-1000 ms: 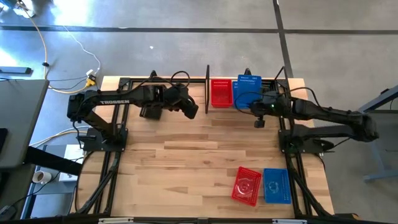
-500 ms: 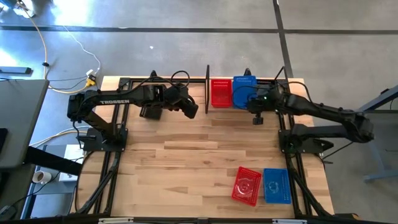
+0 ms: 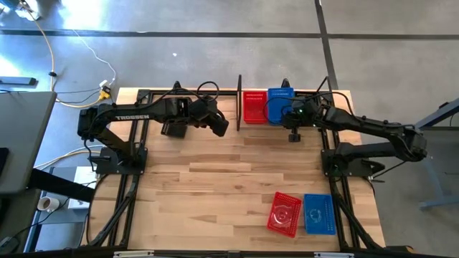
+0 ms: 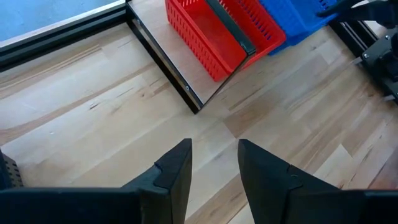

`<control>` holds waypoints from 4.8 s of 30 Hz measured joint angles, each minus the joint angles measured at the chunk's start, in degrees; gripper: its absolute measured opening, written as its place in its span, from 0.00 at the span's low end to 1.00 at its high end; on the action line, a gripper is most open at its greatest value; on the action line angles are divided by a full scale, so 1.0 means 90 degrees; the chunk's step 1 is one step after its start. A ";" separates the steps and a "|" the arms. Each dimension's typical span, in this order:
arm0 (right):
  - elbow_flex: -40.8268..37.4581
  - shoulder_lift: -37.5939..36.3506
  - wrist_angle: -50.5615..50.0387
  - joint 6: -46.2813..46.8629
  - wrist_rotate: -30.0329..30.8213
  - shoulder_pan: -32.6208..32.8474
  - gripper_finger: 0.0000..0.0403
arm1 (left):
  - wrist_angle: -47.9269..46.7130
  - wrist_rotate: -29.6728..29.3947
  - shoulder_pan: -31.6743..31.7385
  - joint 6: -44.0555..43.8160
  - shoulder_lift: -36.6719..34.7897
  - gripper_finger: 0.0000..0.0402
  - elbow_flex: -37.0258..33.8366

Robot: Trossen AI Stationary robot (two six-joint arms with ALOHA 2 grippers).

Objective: Stack baskets on shelf by color
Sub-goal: Stack the left blue bin on top of the blue bin on the shelf, then stack the blue bin on top of the blue bins on the shelf

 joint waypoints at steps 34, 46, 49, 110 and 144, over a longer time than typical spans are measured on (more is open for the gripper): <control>0.0019 -0.0016 0.0049 -0.0245 0.0675 0.0002 0.21 | 0.0005 0.0010 0.0005 0.0108 0.0005 0.30 -0.0002; 0.0024 -0.0653 -0.0152 0.1086 0.0483 0.0021 0.21 | -0.0007 0.0015 0.0049 0.0108 0.0005 0.30 -0.0002; 0.0024 -0.0817 -0.0215 0.1382 0.0315 0.0023 0.21 | -0.0007 0.0015 0.0091 0.0108 0.0005 0.30 -0.0002; 0.2548 0.1755 -0.1972 1.1825 -0.0561 0.7223 0.21 | -0.0884 0.1510 0.0158 0.1549 0.0005 0.30 -0.0002; 0.3235 0.3132 -0.2554 1.2536 -0.0996 0.9778 0.21 | -0.0884 0.1509 0.0153 0.1665 0.0005 0.30 -0.0005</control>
